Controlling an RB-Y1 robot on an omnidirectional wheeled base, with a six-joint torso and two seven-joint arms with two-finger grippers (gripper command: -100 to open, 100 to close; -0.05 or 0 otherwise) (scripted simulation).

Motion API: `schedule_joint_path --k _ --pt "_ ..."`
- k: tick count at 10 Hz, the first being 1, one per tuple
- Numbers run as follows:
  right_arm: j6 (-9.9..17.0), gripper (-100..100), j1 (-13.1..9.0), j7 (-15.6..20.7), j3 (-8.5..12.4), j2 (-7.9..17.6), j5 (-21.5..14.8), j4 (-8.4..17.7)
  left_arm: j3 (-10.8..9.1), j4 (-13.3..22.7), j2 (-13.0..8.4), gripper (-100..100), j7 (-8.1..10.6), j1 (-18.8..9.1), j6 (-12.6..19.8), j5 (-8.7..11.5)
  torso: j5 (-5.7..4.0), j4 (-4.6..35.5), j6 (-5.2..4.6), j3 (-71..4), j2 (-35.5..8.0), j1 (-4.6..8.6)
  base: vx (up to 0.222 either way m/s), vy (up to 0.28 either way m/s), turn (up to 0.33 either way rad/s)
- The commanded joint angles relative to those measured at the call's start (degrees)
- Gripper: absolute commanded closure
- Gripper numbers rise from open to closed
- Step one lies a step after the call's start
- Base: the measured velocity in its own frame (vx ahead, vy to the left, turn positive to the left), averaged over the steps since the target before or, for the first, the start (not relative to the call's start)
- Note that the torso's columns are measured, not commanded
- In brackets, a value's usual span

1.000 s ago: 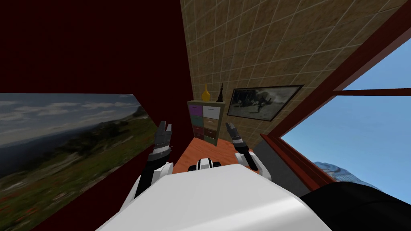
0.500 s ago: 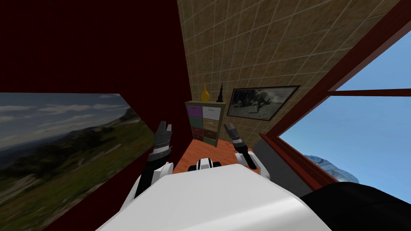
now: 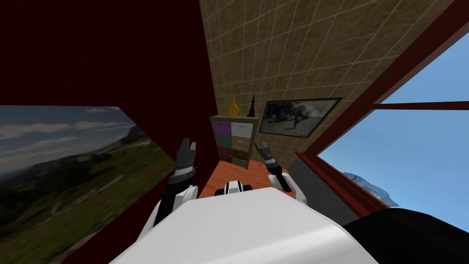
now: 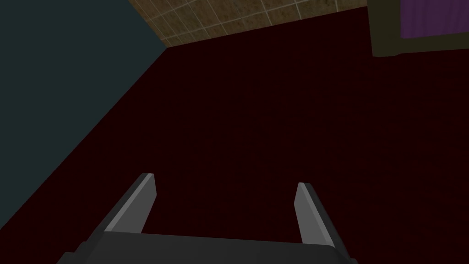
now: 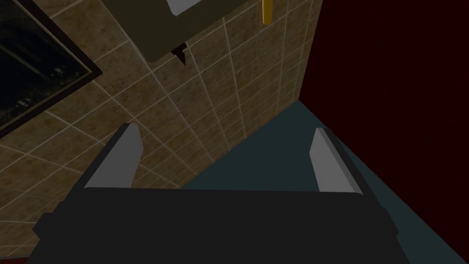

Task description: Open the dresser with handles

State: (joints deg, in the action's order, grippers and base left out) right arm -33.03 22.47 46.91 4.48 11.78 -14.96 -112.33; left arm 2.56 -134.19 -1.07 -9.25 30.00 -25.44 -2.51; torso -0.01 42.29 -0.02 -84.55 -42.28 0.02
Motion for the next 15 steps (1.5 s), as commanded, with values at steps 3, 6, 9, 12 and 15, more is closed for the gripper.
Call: schedule_joint_path --k 3,6,9,12,15 --pt "-0.31 -100 -1.40 7.72 1.09 0.11 -3.03 4.07 0.00 0.00 0.00 0 0.00 -0.01 0.00 0.00 0.03 -0.02 0.04 -0.04 0.03 -0.05 0.082 0.070 -0.112" --pt "-0.38 -100 -1.95 12.16 1.49 0.09 -4.30 5.70 0.00 0.00 0.00 0 0.00 -0.01 0.00 0.00 -0.02 0.02 0.03 0.05 -0.12 0.11 0.062 0.049 -0.064" --pt "-0.44 -100 -2.51 16.97 1.88 0.05 -5.56 7.34 0.00 0.00 0.00 0 0.00 0.00 0.00 0.00 0.02 -0.04 0.01 -0.07 0.10 -0.05 0.084 0.063 -0.090" --pt "-0.49 -100 -3.06 20.98 2.28 -0.02 -6.81 8.99 0.00 0.00 0.00 0 0.00 -0.01 0.00 0.00 0.00 0.01 0.00 0.03 -0.06 0.01 0.047 0.047 -0.057" --pt "-0.57 -100 -4.17 26.09 3.05 -0.28 -9.25 12.29 0.00 0.00 0.00 0 0.00 -0.01 0.00 0.00 0.03 -0.03 0.04 -0.06 0.05 -0.06 0.079 0.079 -0.116"
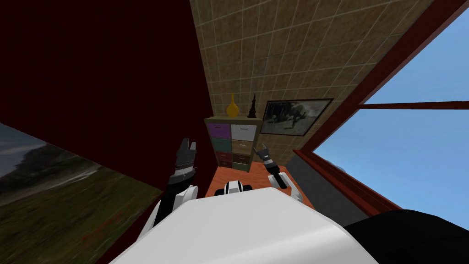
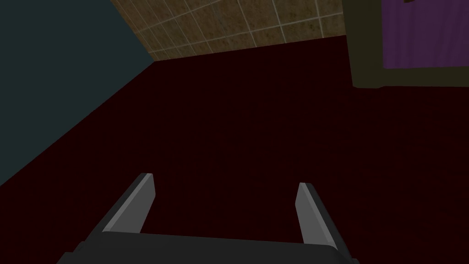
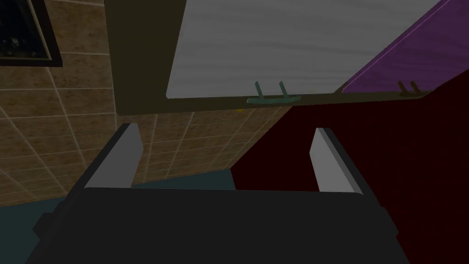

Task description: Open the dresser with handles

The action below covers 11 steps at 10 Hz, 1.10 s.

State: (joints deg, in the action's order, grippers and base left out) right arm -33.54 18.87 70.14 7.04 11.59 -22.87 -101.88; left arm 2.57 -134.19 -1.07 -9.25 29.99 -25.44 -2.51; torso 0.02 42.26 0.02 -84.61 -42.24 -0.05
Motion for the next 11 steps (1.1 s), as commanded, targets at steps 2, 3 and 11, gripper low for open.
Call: schedule_joint_path --k 2,3,11 --pt "-0.06 -100 -0.56 4.87 0.49 -0.09 -1.35 1.84 0.00 0.00 0.00 0 0.00 0.00 0.00 0.00 -0.03 0.03 0.00 0.06 -0.08 0.09 0.052 0.050 -0.018" --pt "-0.09 -100 -1.10 7.20 0.86 -0.28 -2.52 3.48 0.00 0.00 0.00 0 0.00 -0.01 0.00 0.00 -0.05 0.05 -0.01 0.11 -0.15 0.18 0.059 0.060 -0.129" --pt "-0.14 -100 -3.13 19.65 2.21 -1.32 -6.82 9.68 0.00 0.00 0.00 0 0.00 0.00 0.00 0.00 -0.03 0.03 -0.01 0.06 -0.08 0.10 0.064 0.072 -0.083"
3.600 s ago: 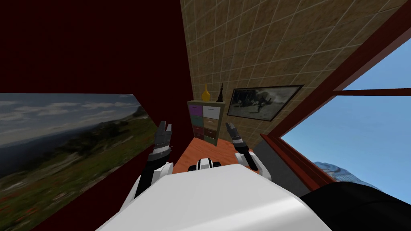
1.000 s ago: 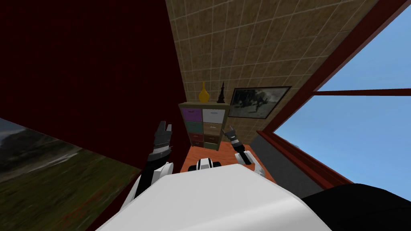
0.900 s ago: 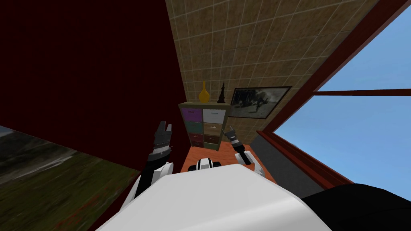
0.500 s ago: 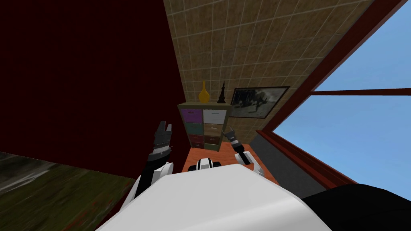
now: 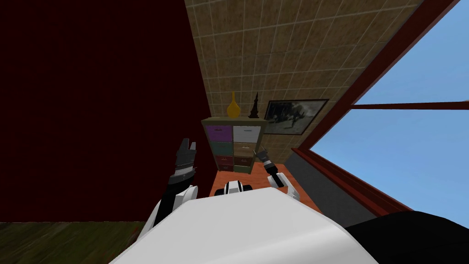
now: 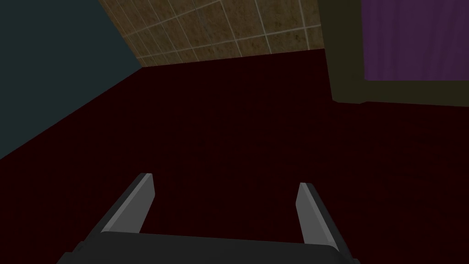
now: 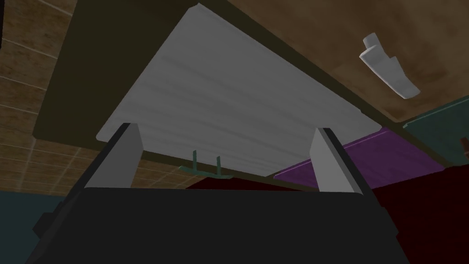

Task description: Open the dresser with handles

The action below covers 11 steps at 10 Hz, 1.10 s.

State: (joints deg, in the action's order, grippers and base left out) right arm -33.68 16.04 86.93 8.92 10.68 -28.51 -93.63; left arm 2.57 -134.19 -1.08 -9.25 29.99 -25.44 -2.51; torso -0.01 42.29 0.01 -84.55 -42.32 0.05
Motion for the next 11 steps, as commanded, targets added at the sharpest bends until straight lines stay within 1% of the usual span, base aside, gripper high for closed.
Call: schedule_joint_path --k 1,2,3,4,5,6,7,9,10,11 --pt "0.00 -100 -0.30 4.03 0.32 -0.42 -1.18 1.43 0.00 0.00 0.00 0 0.00 0.01 0.00 0.00 0.00 -0.01 -0.02 -0.03 0.05 -0.06 0.056 0.061 -0.064" --pt "0.00 -100 -0.76 5.88 0.62 -0.84 -2.13 2.83 0.00 0.00 0.00 0 0.00 0.00 0.00 0.00 0.00 -0.01 0.00 -0.01 0.01 -0.01 0.062 0.053 -0.107" --pt "0.00 -100 -0.76 6.81 0.62 -0.84 -2.13 2.83 0.00 0.00 0.00 0 0.00 0.00 0.00 0.00 -0.01 -0.01 -0.02 -0.01 0.03 -0.01 0.052 0.051 -0.051" --pt "-0.01 -100 -1.19 8.80 0.91 -1.36 -3.03 4.16 0.00 0.00 0.00 0 0.00 0.00 0.00 0.00 0.00 0.00 0.01 0.00 0.00 -0.01 0.043 0.061 -0.088" --pt "-0.01 -100 -1.19 9.44 0.91 -1.36 -3.03 4.16 0.00 0.00 0.00 0 0.00 0.00 0.00 0.00 0.01 0.00 -0.01 0.01 -0.01 -0.07 0.037 0.062 -0.050" --pt "-0.01 -100 -1.60 11.63 1.18 -1.97 -3.88 5.41 0.00 0.00 0.00 0 0.00 0.00 0.00 0.00 0.02 0.01 0.00 0.01 -0.01 -0.07 0.037 0.066 -0.084" --pt "-0.01 -100 -1.60 11.91 1.18 -1.97 -3.88 5.41 0.00 0.00 0.00 0 0.00 0.00 0.00 0.00 0.01 0.00 -0.01 0.00 0.01 -0.07 0.041 0.056 -0.049" --pt "-0.02 -100 -2.32 15.80 1.65 -3.44 -5.40 7.65 0.00 0.00 0.00 0 0.00 0.00 0.00 0.00 -0.01 -0.03 -0.01 -0.06 0.10 -0.01 0.066 0.065 -0.092" --pt "-0.02 -100 -2.32 16.34 1.65 -3.44 -5.40 7.65 0.00 0.00 0.00 0 0.00 0.00 0.00 0.00 0.02 -0.04 -0.01 -0.07 0.12 -0.13 0.048 0.087 -0.043" --pt "-0.03 -100 -2.63 18.27 1.86 -4.31 -6.06 8.60 0.00 0.00 0.00 0 0.00 0.00 0.00 0.00 0.03 -0.01 0.01 -0.01 0.02 -0.12 0.040 0.076 -0.074"
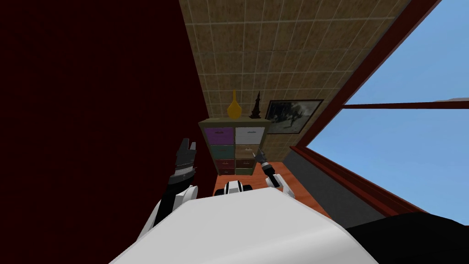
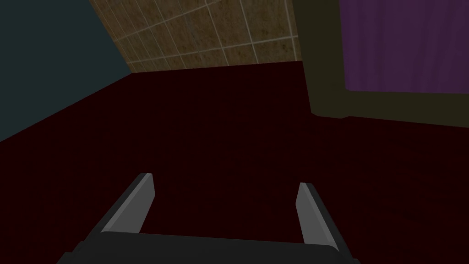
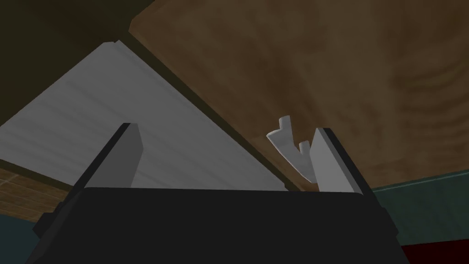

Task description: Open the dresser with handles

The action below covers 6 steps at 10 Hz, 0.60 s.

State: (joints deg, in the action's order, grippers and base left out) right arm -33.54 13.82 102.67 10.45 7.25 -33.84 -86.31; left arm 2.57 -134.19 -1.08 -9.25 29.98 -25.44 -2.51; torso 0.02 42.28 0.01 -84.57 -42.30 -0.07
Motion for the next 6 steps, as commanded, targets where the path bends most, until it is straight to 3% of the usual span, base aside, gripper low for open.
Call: schedule_joint_path --k 1,5,6 --pt "-0.18 -100 -0.68 4.24 0.53 -1.85 -1.32 2.11 0.00 0.00 0.00 0 0.00 0.00 0.00 0.00 -0.02 0.02 -0.02 0.03 -0.04 0.07 0.049 0.074 -0.100" --pt "-0.23 -100 -1.34 8.52 0.99 -6.31 -2.78 4.08 0.00 0.00 0.00 0 0.00 0.00 0.00 0.00 -0.03 0.01 -0.01 0.01 0.00 0.11 0.046 0.059 -0.062" --pt "-0.37 -100 -1.09 7.86 1.00 -5.44 -2.54 3.80 0.00 0.00 0.00 0 0.00 0.00 0.00 0.00 -0.04 0.01 -0.02 0.02 -0.02 0.14 0.016 0.019 -0.008"
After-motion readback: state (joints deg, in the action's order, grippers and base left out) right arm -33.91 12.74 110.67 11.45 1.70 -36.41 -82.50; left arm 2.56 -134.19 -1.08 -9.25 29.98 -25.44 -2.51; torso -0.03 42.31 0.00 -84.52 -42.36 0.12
